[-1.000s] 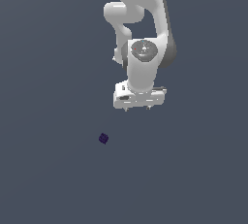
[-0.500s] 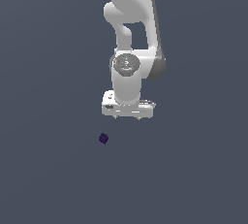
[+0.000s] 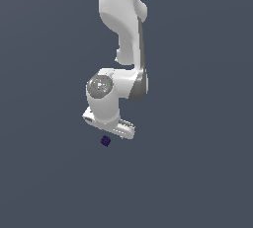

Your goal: Pick up the object and move it to a goal position.

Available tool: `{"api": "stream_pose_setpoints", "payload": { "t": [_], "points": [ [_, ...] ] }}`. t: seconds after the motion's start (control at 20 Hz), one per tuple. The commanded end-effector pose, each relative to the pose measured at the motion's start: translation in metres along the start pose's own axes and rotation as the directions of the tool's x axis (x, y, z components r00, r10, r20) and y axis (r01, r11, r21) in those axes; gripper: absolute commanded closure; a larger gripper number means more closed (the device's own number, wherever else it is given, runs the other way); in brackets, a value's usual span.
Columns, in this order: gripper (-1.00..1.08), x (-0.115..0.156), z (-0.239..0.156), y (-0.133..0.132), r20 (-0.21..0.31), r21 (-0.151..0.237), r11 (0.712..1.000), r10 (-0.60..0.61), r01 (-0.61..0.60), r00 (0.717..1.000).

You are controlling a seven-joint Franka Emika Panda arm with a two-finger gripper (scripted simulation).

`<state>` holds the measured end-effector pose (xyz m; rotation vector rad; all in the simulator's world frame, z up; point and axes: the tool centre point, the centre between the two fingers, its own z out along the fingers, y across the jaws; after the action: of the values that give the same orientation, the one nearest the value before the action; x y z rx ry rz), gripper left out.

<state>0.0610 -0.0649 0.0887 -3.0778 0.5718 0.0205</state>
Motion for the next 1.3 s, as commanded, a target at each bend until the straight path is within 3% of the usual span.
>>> {"api": "stream_pose_setpoints", "payload": {
  "t": [0.0,0.6,1.25],
  "points": [
    [-0.92,0.011,0.007,0.011,-0.007,-0.003,0.999,0.047,-0.047,0.999],
    [-0.92,0.022,0.019,0.026,-0.014,-0.007,0.995,0.101,-0.102,0.995],
    [-0.92,0.024,0.067,0.027,-0.016,-0.007,0.994,0.106,-0.107,0.994]
  ]
}}
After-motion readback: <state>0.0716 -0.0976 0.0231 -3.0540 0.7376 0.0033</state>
